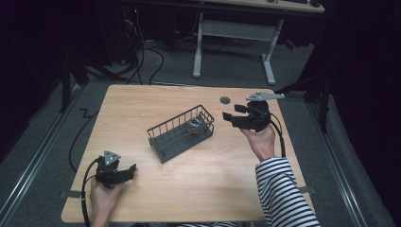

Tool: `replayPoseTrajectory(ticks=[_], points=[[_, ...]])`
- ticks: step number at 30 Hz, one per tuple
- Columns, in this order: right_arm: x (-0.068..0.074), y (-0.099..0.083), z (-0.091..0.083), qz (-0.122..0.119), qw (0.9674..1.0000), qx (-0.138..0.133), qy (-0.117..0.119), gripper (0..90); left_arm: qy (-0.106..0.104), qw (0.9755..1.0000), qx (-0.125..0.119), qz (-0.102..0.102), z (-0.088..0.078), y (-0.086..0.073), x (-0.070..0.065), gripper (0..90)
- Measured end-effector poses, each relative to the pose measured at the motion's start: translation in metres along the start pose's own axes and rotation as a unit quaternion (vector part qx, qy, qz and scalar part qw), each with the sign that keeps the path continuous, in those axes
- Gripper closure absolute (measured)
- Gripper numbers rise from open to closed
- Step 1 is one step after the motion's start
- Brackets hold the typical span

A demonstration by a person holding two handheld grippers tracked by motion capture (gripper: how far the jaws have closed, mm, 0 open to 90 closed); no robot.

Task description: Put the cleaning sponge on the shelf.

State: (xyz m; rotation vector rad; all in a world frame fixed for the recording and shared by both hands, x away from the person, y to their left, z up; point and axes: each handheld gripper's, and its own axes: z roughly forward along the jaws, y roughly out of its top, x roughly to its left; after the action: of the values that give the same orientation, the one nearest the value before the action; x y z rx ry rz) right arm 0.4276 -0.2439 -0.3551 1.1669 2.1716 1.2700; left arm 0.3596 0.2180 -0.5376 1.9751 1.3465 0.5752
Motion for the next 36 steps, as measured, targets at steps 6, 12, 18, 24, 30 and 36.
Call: replayPoseTrajectory(ticks=[6, 12, 18, 24, 30, 36], points=[[-0.007, -0.004, -0.021, 0.008, 0.9998, -0.018, -0.006, 37.6, 0.0, 1.0, 0.0, 0.0, 0.0, 0.0, 0.0, 20.6], [-0.013, -0.011, -0.033, 0.016, 0.9995, -0.026, -0.011, 37.6, 0.0, 1.0, 0.0, 0.0, 0.0, 0.0, 0.0, 20.5], [-0.016, -0.019, -0.051, 0.016, 0.9992, -0.032, -0.018, 37.6, 0.0, 1.0, 0.0, 0.0, 0.0, 0.0, 0.0, 20.5], [-0.017, -0.029, -0.063, 0.021, 0.9988, -0.039, -0.02, 37.6, -0.001, 1.0, 0.0, 0.0, 0.0, 0.0, 0.0, 20.6], [-0.021, -0.043, -0.073, 0.035, 0.9981, -0.045, -0.023, 37.6, -0.001, 1.0, 0.0, 0.0, 0.0, 0.0, 0.0, 20.5], [-0.019, -0.054, -0.083, 0.033, 0.9978, -0.052, -0.024, 37.6, -0.001, 1.0, 0.0, 0.0, 0.0, 0.0, 0.0, 20.5]])
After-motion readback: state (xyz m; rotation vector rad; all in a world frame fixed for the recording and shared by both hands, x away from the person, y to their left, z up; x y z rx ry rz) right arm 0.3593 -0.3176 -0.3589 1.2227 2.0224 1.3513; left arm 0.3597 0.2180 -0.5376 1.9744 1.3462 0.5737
